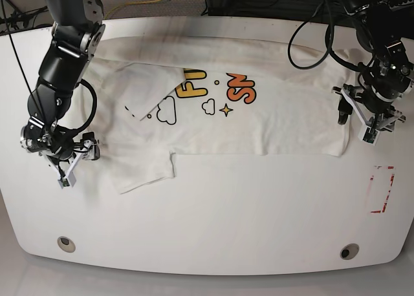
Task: Fold the T-shirt properly
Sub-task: 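Pull the shirt edge with both grippers to smooth the shirt, then move both grippers to the shirt's hem side and grasp it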
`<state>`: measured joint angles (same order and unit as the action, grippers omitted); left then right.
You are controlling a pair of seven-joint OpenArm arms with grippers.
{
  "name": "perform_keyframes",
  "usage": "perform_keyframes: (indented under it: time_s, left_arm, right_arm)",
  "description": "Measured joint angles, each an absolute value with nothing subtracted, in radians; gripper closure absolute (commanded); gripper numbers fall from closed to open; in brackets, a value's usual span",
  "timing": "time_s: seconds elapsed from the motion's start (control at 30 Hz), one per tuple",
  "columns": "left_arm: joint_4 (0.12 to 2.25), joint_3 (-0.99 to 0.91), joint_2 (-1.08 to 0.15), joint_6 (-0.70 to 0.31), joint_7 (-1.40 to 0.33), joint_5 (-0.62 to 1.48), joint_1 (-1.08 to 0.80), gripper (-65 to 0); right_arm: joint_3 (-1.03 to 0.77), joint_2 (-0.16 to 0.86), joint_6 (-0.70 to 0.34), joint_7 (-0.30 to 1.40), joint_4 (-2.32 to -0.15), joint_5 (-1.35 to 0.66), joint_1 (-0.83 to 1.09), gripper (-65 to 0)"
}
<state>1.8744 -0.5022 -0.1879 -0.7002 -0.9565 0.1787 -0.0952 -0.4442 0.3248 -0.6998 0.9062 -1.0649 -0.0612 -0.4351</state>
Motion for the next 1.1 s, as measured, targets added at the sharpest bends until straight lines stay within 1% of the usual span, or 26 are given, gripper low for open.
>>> perform_keyframes:
  time_s: [0.07,0.17,0.37,0.43,0.53,0.67,0.73,0.83,0.87,0.93,1.1]
  left_arm:
    - [1.874,-0.503,-0.186,-0.686,-0.964,0.176,-0.077,-38.5]
    - [1.875,-0.502,-0.187,-0.618,-0.937,0.192,-0.036,-38.5]
    - [1.868,-0.502,-0.187,-0.518,-0.949,0.184,-0.006,-38.8]
    - [1.849,-0.502,-0.187,-0.495,-0.948,0.187,0.012,-38.9]
    - [1.799,-0.502,-0.187,-0.466,-0.949,0.186,0.038,-39.0]
    - [1.720,-0.502,-0.187,-0.456,-0.950,0.186,0.059,-39.4]
    - [1.678,-0.502,-0.189,-0.452,-0.950,0.183,0.078,-42.6]
    - [1.615,-0.501,-0.192,-0.452,-0.949,0.183,0.114,-51.0]
    - [1.599,-0.500,-0.192,-0.452,-0.947,0.186,0.123,-52.6]
    - [1.555,-0.500,-0.192,-0.452,-0.946,0.184,0.141,-53.1]
    - [1.444,-0.496,-0.194,-0.451,-0.947,0.137,0.196,-55.3]
  right_arm:
    - [-0.446,0.329,-0.694,0.888,-0.994,-0.035,-0.458,-41.5]
    - [-0.446,0.329,-0.696,0.855,-0.915,-0.030,-0.476,-41.5]
    - [-0.446,0.268,-0.696,0.796,-0.887,-0.023,-0.482,-41.4]
    - [-0.446,0.242,-0.696,0.785,-0.887,-0.025,-0.484,-40.1]
    - [-0.446,0.216,-0.696,0.780,-0.888,-0.026,-0.485,-31.9]
    - [-0.447,0.204,-0.696,0.777,-0.888,-0.029,-0.484,-19.5]
    - [-0.447,0.202,-0.696,0.778,-0.888,-0.028,-0.484,-14.7]
    - [-0.447,0.200,-0.696,0.782,-0.888,-0.028,-0.484,-7.5]
    - [-0.447,0.200,-0.696,0.783,-0.888,-0.029,-0.484,-4.9]
    - [-0.447,0.202,-0.696,0.786,-0.888,-0.026,-0.484,-3.5]
    - [-0.447,0.205,-0.696,0.788,-0.888,-0.025,-0.484,-3.3]
